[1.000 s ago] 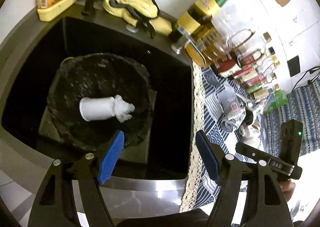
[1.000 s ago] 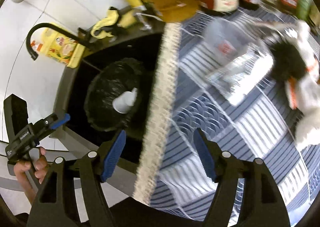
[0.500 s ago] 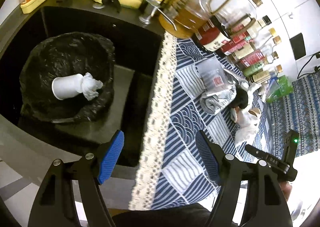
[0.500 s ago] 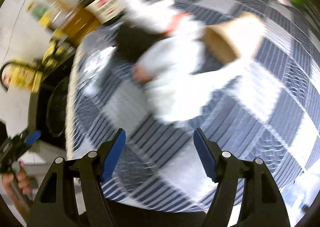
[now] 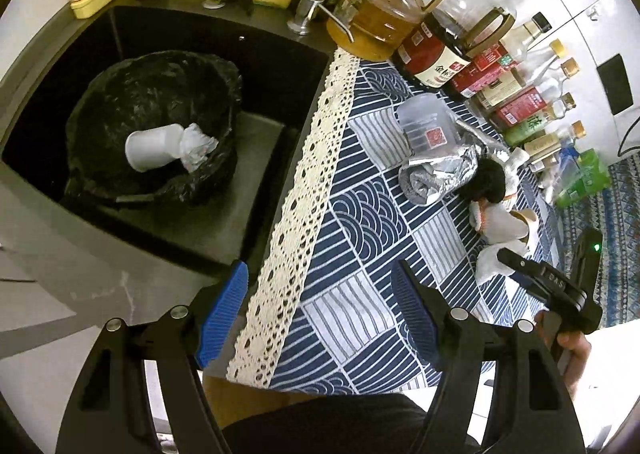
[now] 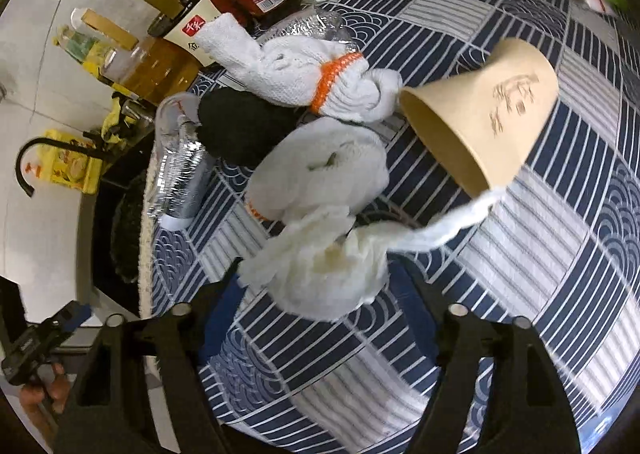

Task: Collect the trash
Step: 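Grasp the crumpled tissue with a long strip using the right gripper, then grasp the silver foil-wrapped bundle with the left gripper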

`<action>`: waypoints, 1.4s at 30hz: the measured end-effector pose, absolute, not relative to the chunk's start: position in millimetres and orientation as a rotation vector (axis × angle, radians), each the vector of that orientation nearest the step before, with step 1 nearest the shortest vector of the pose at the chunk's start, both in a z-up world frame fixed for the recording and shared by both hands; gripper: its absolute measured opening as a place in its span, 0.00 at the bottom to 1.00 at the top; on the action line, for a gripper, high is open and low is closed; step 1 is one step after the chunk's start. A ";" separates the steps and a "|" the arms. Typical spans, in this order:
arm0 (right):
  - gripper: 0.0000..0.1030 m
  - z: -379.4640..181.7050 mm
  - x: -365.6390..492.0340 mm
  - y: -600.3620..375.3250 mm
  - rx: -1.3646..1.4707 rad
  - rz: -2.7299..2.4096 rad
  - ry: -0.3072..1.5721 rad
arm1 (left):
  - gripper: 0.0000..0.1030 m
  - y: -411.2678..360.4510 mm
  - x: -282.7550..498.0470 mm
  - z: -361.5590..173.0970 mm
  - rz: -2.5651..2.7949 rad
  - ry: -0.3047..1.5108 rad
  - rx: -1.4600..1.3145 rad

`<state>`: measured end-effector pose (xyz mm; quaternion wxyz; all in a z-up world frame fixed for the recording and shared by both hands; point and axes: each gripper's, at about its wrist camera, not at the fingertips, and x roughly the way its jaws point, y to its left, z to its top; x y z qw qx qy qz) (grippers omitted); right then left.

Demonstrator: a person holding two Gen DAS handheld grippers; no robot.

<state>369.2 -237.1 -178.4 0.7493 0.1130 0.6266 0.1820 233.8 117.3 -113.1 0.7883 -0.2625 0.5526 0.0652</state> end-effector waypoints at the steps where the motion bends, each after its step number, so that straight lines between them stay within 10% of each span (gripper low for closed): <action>1: 0.51 -180.0 370.6 -237.2 0.237 0.401 1.373 | 0.70 116.9 232.7 -112.5 0.148 1.193 -0.565; 7: 0.36 -184.7 370.7 -247.0 0.254 0.437 1.368 | 0.70 108.8 239.7 -104.2 0.161 1.185 -0.546; 42: 0.35 -125.7 292.1 -358.6 0.566 0.266 1.137 | 0.57 -21.4 401.5 -126.9 -0.283 1.289 0.067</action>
